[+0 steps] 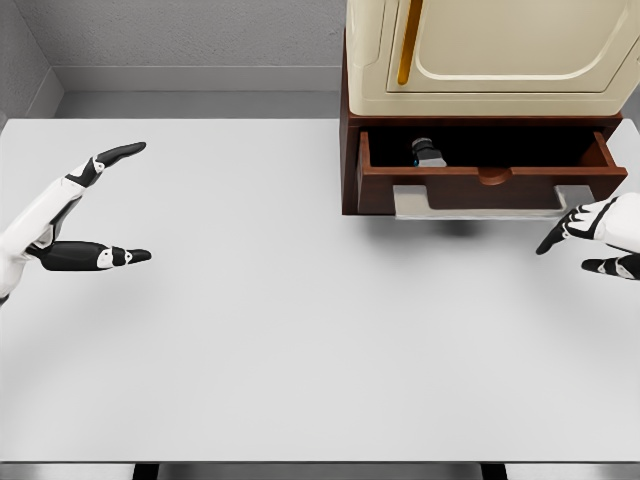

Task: Put the switch into the drawer with left arm, and close the drawer with right arm

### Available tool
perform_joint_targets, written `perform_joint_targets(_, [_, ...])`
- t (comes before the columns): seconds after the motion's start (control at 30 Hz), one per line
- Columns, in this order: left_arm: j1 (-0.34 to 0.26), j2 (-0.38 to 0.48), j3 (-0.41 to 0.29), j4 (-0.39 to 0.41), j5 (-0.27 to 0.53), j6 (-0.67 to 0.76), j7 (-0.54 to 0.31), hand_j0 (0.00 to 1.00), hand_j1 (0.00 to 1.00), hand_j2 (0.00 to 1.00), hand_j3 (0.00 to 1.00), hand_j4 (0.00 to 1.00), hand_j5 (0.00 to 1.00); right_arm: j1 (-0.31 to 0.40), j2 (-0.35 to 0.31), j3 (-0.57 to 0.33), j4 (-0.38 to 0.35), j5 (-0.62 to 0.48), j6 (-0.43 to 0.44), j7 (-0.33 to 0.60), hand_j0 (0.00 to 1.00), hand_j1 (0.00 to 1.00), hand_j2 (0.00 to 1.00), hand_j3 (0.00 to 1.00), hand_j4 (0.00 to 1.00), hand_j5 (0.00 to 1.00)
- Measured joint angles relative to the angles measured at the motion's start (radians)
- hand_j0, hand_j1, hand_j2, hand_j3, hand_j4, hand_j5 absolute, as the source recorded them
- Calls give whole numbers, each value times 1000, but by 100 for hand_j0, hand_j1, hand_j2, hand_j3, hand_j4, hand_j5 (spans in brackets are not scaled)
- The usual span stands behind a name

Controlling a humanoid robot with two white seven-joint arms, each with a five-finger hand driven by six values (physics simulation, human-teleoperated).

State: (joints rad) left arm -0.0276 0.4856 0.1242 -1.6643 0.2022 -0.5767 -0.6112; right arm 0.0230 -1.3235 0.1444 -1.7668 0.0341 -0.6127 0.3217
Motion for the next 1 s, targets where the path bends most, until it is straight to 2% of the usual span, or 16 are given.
perform_joint_targets(0.3, [2, 0, 0, -1, 0, -1, 0, 100, 100, 100, 100, 100, 100, 5, 8, 2, 0, 2, 0, -1, 68, 68, 68, 68, 68, 68])
perform_joint_targets(0.5, [0, 0, 0, -1, 0, 0, 0, 100, 100, 100, 100, 100, 100, 52, 6, 3, 0, 11, 0, -1, 68, 68, 68, 68, 68, 68])
perform_joint_targets(0.73, [0, 0, 0, -1, 0, -1, 0, 100, 100, 100, 100, 100, 100, 51, 12, 3, -1, 14, 0, -1, 68, 68, 68, 68, 68, 68])
perform_joint_targets(1.0, [2, 0, 0, -1, 0, -1, 0, 100, 100, 100, 100, 100, 100, 38, 55, 4, -2, 15, 0, -1, 68, 68, 68, 68, 68, 68])
